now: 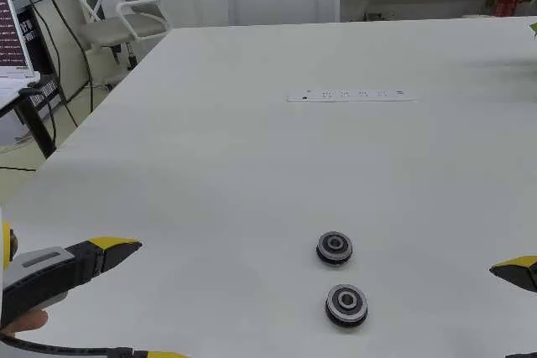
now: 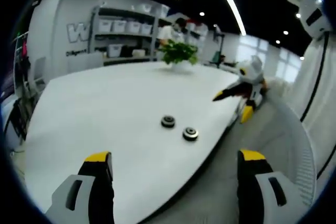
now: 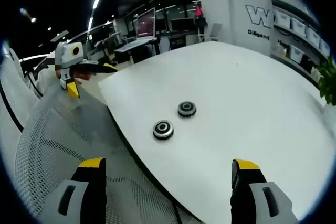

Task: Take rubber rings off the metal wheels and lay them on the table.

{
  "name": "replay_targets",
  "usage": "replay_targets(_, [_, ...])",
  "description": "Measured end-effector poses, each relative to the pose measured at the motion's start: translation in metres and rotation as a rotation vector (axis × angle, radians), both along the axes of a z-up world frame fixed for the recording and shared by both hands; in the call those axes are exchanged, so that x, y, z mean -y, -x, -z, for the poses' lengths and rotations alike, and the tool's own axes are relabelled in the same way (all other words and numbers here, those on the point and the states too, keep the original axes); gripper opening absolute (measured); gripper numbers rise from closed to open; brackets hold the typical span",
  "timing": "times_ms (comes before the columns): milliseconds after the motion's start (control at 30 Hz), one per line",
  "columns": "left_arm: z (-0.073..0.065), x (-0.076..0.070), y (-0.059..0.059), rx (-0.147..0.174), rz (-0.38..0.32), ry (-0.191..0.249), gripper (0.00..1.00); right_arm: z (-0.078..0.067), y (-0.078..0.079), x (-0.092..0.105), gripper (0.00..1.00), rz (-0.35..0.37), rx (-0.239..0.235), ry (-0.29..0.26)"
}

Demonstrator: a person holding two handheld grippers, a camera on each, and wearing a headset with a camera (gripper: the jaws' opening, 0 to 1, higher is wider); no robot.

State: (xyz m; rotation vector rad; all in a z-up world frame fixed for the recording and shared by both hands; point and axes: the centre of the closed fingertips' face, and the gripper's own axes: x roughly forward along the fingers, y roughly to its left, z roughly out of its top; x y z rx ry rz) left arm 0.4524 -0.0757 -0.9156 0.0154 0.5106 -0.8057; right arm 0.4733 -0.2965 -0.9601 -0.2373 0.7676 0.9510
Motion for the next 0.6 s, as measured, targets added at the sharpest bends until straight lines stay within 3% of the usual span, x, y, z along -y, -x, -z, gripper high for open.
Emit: replay_targets(600, [0.0025, -0.0019, -0.0001, -0.011, -0.005, -0.012, 1.00, 0.0021, 0.0040, -0.0027, 0.99, -0.016, -0.024, 0.002])
